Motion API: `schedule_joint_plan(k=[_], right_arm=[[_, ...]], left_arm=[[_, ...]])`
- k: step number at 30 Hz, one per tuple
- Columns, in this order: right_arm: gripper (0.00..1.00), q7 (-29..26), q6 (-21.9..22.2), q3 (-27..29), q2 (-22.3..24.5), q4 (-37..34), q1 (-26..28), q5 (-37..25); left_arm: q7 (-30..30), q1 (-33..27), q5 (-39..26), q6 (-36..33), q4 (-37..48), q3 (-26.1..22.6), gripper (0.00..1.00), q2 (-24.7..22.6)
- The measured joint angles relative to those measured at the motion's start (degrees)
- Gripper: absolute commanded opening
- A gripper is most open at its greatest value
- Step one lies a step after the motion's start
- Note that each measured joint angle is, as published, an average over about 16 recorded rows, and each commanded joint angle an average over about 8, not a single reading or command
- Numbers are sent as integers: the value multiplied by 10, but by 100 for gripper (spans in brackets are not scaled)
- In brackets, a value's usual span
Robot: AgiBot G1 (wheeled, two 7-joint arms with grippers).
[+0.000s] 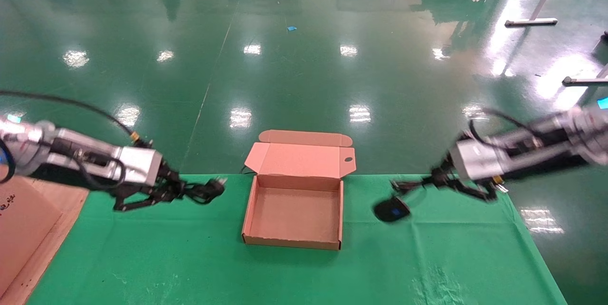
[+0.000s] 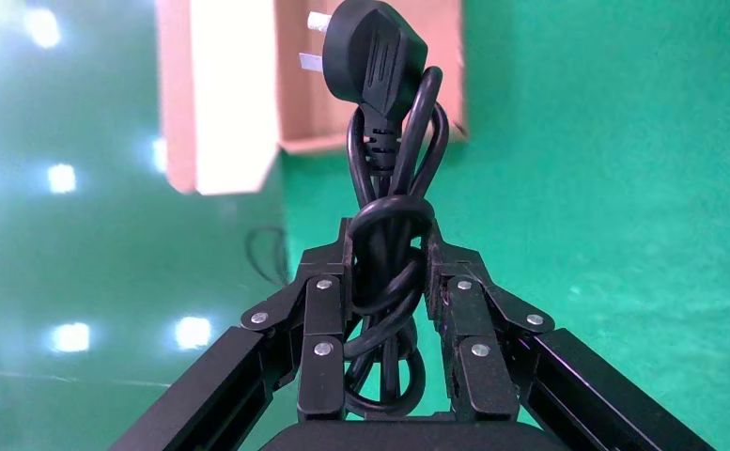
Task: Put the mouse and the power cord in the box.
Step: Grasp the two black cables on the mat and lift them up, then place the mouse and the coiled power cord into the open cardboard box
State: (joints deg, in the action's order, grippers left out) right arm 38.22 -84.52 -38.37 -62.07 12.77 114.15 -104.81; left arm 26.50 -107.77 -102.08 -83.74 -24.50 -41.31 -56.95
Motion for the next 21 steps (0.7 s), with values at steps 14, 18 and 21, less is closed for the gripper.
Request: schedule_joint_plan(k=[14, 18, 21], right_arm=[[0, -136, -3, -1, -63, 130, 21, 0], [0, -165, -7, 0, -63, 166, 12, 1], [0, -183, -10, 1, -58, 193, 4, 3]], left_arm=[[-118, 10, 18, -1, -169, 13, 0, -5], [-126, 23, 20, 11, -197, 16, 0, -5], [-127, 42, 18, 40, -216, 19, 0, -6]])
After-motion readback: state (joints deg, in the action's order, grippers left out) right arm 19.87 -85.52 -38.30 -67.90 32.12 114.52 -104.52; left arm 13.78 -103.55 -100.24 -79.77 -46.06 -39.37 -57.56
